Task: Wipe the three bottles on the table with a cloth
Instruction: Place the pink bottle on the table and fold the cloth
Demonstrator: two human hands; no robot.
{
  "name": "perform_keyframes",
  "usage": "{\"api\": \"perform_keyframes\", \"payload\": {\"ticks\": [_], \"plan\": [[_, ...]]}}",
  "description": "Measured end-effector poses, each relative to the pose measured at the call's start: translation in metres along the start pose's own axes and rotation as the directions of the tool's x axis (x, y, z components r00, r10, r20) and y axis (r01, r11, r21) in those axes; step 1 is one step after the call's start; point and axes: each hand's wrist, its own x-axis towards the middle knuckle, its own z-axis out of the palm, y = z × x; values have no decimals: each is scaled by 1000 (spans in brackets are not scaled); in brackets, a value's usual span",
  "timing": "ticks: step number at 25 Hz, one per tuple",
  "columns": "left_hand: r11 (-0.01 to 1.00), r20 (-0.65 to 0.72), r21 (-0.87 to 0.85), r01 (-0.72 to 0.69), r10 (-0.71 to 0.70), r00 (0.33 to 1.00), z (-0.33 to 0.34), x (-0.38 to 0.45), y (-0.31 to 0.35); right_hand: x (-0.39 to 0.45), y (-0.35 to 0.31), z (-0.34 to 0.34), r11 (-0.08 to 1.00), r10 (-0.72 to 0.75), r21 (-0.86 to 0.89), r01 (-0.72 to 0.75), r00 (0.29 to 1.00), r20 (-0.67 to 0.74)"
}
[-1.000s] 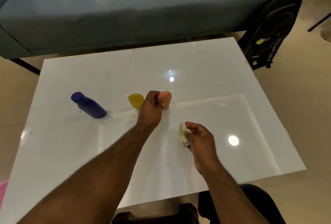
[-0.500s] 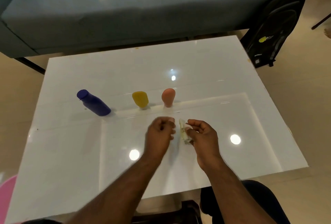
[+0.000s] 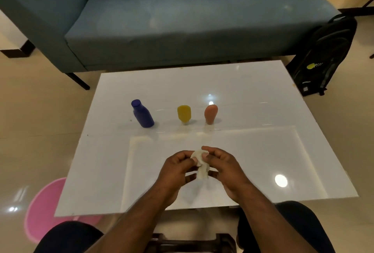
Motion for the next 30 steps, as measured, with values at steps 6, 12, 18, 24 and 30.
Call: {"api": "perform_keyframes", "payload": {"ticks": [6, 12, 18, 24, 30], "plan": [[995, -81, -9, -96, 95, 992, -50, -42, -3, -29, -6, 44, 990, -112, -85, 114, 993, 25], [981, -242, -39, -188, 173, 955, -100, -80, 1, -49, -16, 119, 975, -144, -154, 162, 982, 124], [939, -299, -297, -175, 82, 951, -193, -107, -7, -42, -15, 216, 916, -207, -305, 260, 959, 195], [888, -464, -390, -242, 38, 885, -293, -120, -24, -19, -2, 318, 863, -123, -434, 258, 941, 316], [826, -696, -469, -313, -127, 706, -369, -113, -78, 8, 44, 413, 740, -117, -590, 324, 925, 360]]}}
